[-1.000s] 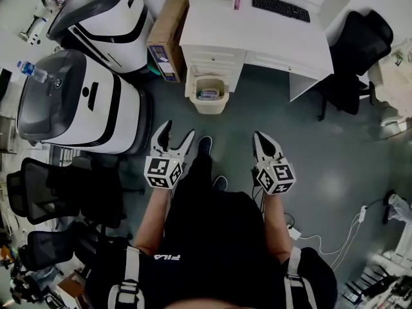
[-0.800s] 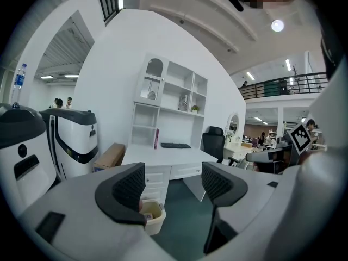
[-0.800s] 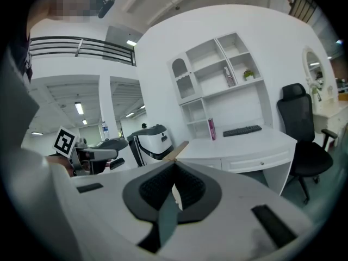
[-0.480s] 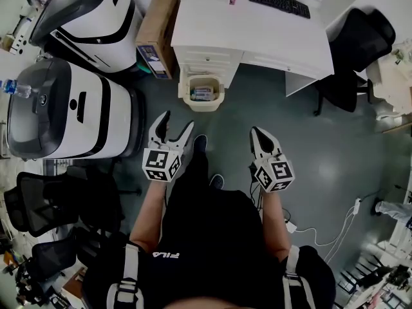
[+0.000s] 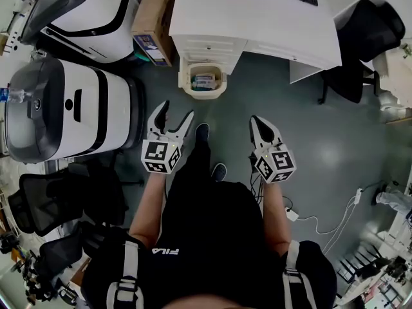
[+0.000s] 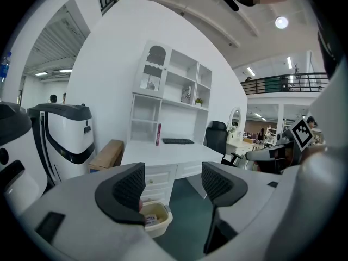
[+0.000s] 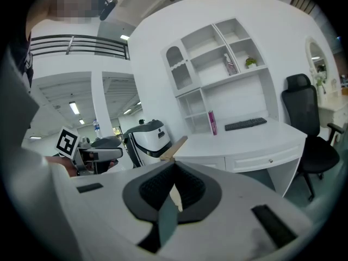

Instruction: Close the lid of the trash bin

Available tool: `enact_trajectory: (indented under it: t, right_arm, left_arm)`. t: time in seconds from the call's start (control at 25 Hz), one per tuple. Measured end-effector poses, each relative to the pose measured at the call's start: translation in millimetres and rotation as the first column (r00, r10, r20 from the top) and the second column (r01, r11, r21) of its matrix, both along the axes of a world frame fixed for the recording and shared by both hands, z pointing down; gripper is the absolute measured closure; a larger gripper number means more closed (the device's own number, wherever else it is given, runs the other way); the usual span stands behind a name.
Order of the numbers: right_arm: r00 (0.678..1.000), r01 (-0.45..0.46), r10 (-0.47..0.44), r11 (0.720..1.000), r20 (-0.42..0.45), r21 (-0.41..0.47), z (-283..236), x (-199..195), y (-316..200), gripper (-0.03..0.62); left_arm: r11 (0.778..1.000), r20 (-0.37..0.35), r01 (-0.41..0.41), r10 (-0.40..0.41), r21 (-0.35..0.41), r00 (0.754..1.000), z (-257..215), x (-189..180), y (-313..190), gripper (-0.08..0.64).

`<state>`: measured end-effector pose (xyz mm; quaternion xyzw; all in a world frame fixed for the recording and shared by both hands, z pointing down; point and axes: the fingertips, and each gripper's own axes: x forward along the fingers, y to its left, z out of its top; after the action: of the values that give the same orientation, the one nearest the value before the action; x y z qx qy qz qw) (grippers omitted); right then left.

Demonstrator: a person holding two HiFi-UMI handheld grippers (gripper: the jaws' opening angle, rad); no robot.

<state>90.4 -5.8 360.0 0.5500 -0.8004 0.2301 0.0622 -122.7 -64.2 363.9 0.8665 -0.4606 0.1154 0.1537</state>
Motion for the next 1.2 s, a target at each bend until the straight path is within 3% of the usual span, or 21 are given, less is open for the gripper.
enact_trajectory:
  t: [0.32,0.72,1.2]
  right_arm:
    - [1.0,0.01,-0.009,0.999,0.02,-0.041,20,-10,-23,0.588]
    - [0.998,0.051,-0.048,0.994,0.032,-0.1,66,-33,-67,0.588]
    - [0.992,0.117,-0.11,0.983,0.055,-0.141,133,-48,-135,0.588]
  left_arm:
    - [0.997,-0.017,0.019,-0.02,-0.07,1.0,31,-10,-28,0.227]
    - [0.985,0.019,0.035,-0.032,-0.167,0.999,99,-19,-91,0.227]
    - [0.927,0.065,0.089,-0.07,-0.364,0.995,242,-25,-182,0.227]
